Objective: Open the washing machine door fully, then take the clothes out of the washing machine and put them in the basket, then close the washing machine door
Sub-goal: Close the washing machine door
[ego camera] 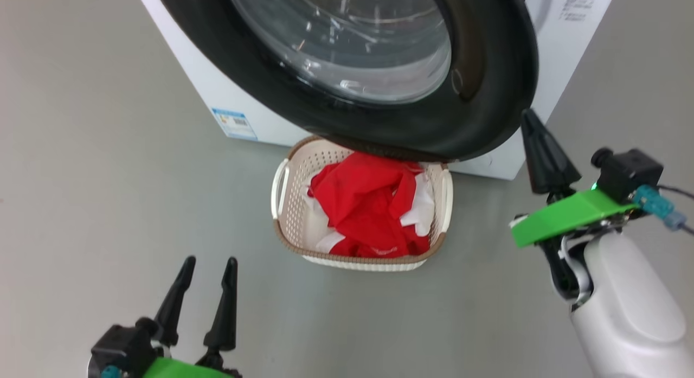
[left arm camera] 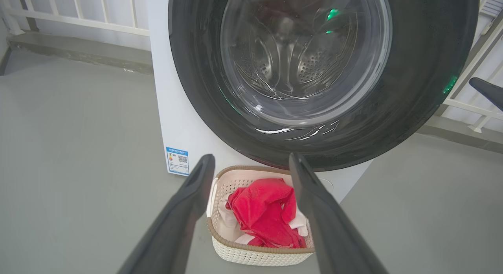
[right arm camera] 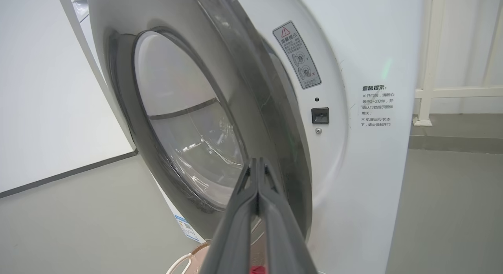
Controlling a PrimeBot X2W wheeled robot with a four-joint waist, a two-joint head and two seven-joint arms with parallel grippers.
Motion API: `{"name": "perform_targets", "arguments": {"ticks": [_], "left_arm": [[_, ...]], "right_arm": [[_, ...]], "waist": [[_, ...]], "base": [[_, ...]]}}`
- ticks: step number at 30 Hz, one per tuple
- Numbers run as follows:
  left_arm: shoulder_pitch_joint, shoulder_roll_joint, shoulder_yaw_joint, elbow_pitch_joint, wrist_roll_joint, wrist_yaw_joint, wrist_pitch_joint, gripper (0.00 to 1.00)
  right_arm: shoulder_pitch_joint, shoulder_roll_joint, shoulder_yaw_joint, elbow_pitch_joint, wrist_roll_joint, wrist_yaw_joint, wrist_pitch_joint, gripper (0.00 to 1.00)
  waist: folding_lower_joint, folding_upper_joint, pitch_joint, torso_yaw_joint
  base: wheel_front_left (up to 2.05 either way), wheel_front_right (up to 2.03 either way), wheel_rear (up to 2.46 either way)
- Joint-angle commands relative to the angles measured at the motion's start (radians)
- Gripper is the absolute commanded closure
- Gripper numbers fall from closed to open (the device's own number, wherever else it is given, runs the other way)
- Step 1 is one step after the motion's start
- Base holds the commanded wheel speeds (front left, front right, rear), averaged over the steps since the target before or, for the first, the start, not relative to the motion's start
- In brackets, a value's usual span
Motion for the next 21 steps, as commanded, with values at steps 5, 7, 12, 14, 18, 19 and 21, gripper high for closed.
{"name": "perform_targets", "arguments": {"ticks": [5, 7, 12, 14, 18, 19, 21], "left_arm": [[-0.071, 0.005, 0.017, -0.032, -0.02, -0.005, -0.012, 0.0], [-0.086, 0.004, 0.01, -0.032, -0.028, -0.005, -0.012, 0.0], [-0.118, 0.003, -0.004, -0.035, -0.04, -0.005, -0.012, 0.0], [-0.13, 0.003, -0.008, -0.038, -0.049, -0.005, -0.012, 0.0], [-0.153, 0.003, -0.018, -0.043, -0.062, -0.005, -0.012, 0.0], [-0.16, 0.003, -0.02, -0.044, -0.065, -0.005, -0.012, 0.0], [-0.174, 0.003, -0.025, -0.046, -0.073, -0.005, -0.012, 0.0]], "right_arm": [[-0.096, 0.014, 0.0, -0.014, 0.005, 0.007, -0.006, 1.0], [-0.122, 0.015, -0.005, -0.014, 0.006, 0.007, -0.006, 1.0], [-0.172, 0.017, -0.019, -0.015, -0.004, 0.007, -0.006, 1.0], [-0.19, 0.017, -0.029, -0.018, -0.004, 0.007, -0.006, 1.0], [-0.232, 0.02, -0.062, -0.031, -0.002, 0.007, -0.006, 1.0], [-0.243, 0.02, -0.067, -0.032, -0.004, 0.007, -0.006, 1.0], [-0.266, 0.021, -0.074, -0.033, -0.008, 0.007, -0.006, 1.0]], "waist": [[0.0, -0.0001, 0.105, 0.028], [0.0, -0.0001, 0.128, 0.031], [0.0, -0.0001, 0.171, 0.043], [0.0, -0.0001, 0.187, 0.047], [0.0, -0.0001, 0.225, 0.055], [0.0, -0.0001, 0.234, 0.057], [0.0, -0.0001, 0.252, 0.061]], "base": [[0.0, 0.0, 0.0], [0.0, 0.0, 0.0], [0.0, 0.0, 0.0], [0.0, 0.0, 0.0], [0.0, 0.0, 0.0], [0.0, 0.0, 0.0], [0.0, 0.0, 0.0]]}}
